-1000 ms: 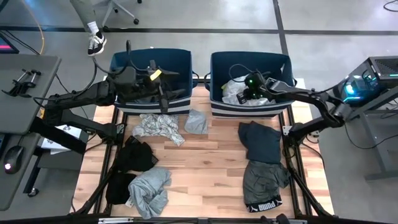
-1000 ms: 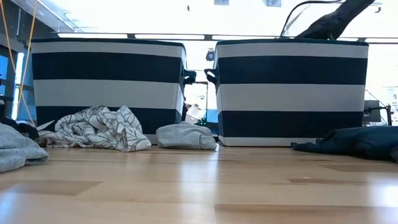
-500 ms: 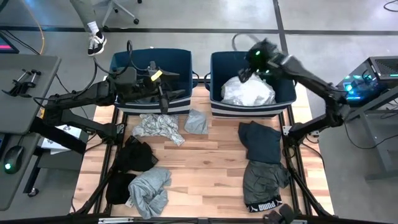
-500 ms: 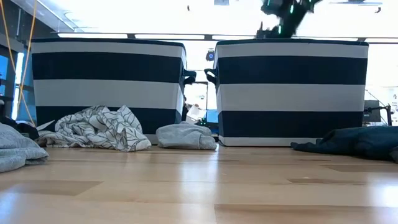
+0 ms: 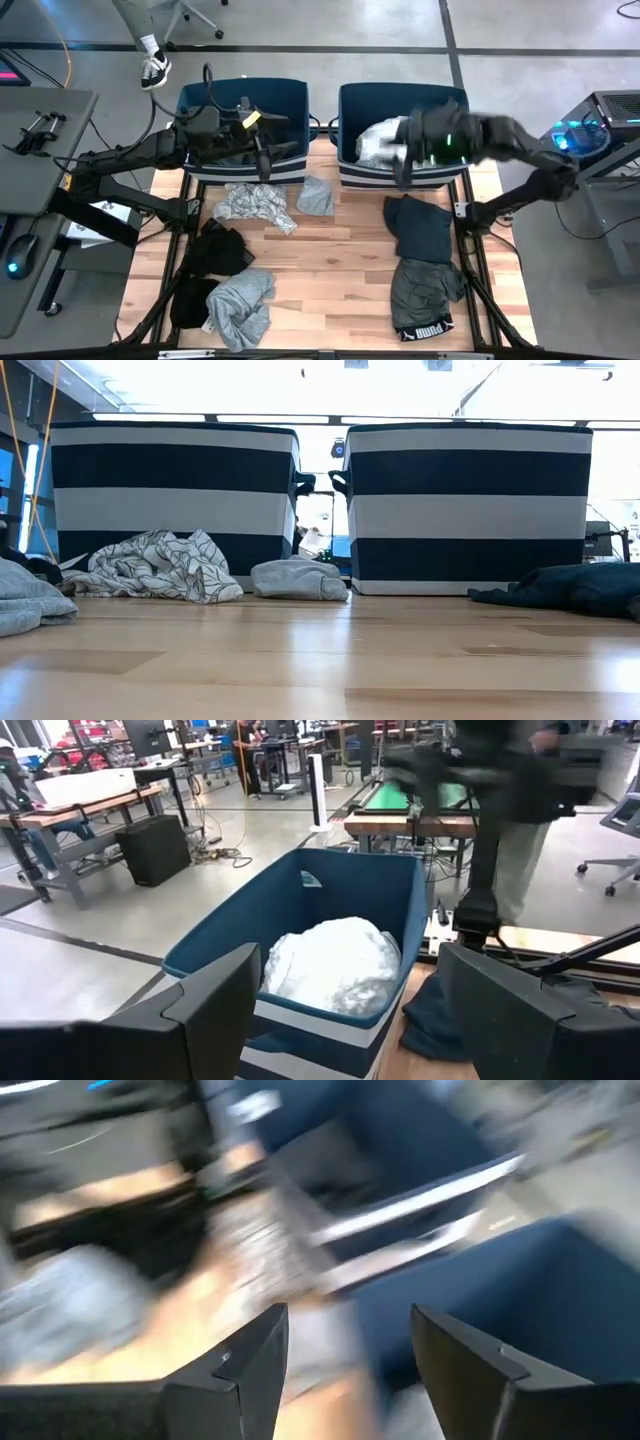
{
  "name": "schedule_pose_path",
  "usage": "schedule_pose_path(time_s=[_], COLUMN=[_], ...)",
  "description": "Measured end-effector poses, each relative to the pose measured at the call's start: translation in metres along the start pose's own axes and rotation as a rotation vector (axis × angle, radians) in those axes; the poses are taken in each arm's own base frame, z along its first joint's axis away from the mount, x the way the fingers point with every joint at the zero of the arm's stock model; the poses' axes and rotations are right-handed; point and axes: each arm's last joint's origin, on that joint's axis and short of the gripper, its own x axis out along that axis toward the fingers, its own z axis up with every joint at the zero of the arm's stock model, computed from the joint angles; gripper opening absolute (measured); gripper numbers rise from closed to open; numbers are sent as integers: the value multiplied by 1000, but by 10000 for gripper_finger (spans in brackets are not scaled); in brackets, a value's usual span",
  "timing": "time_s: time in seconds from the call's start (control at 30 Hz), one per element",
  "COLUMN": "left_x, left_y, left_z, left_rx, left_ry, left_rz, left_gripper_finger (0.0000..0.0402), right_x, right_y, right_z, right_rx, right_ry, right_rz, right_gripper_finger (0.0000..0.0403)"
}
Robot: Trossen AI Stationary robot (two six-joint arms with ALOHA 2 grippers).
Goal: Sort clothes
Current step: Put the dark gray boxer into the left blue laundry bin
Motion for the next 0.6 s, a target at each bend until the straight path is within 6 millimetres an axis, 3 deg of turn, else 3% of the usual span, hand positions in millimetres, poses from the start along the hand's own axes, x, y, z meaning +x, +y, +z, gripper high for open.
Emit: schedule_pose_path(time_s=[0.17,0.3,0.47,0.6], left_x=[1,1,1,1], left_y=[3,3,3,3], left_z=[0,1,1,1], left_rx=[4,31,50,51], left_ry=[-1,-16,-15,-11], left_rz=[11,12,12,6], left_gripper_finger=[287,287,287,287], right_x=[10,27,49,61], right_y=[57,90,111,108], right_z=[-34,-84,-169,-235], right_rx=[118,180,361,592], right_ry=[252,472,884,1202], right_rz=[255,279,201,15], right_gripper_finger=[197,197,202,224])
